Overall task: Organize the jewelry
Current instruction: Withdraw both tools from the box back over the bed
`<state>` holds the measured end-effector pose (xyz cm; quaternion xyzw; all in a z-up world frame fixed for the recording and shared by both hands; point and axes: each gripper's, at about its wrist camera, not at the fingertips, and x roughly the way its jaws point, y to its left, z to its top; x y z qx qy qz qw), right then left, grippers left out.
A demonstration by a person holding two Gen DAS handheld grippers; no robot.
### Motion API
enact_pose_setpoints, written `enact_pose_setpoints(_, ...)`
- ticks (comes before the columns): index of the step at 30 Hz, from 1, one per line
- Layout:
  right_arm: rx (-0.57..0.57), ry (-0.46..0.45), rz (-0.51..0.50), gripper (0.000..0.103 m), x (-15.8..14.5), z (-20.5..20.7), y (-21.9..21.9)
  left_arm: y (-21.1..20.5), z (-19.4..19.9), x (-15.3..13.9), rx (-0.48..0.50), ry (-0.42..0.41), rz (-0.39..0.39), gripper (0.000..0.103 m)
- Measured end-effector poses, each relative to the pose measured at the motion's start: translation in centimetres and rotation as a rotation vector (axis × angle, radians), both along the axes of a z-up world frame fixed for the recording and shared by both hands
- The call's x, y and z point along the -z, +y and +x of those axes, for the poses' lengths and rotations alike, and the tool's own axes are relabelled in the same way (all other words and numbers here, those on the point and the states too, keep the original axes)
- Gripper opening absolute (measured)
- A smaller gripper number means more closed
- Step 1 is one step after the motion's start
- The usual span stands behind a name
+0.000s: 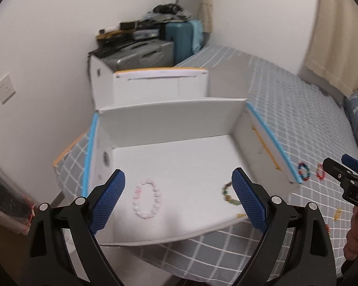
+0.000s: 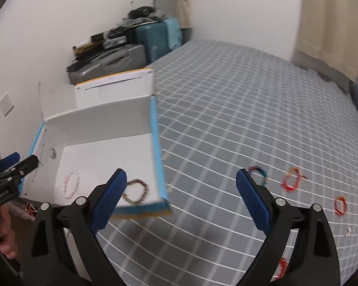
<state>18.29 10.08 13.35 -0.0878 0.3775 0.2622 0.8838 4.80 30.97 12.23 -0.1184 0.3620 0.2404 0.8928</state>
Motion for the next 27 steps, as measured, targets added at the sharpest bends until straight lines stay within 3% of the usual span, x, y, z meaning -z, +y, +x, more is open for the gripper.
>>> enact_pose_setpoints(10, 0.104, -0.056, -0.033, 0.089, 0.4, 0.6, -8.6, -7.8, 3.0, 0.1, 0.146, -0.015, 0.044, 0.092)
enact_pose_setpoints(21, 0.219, -0.025, -0.018, 0.089, 1.3, 2.7, -18.5, -16.2, 8.8, 1.3, 0.285, 0.011, 0.056, 0.095)
enact_pose_setpoints(27, 0.310, 0.003, -0.021, 0.089, 2.6, 4.4, -24.9, -21.7, 11.8, 3.9, 0.377, 0.049, 0.037, 0.096)
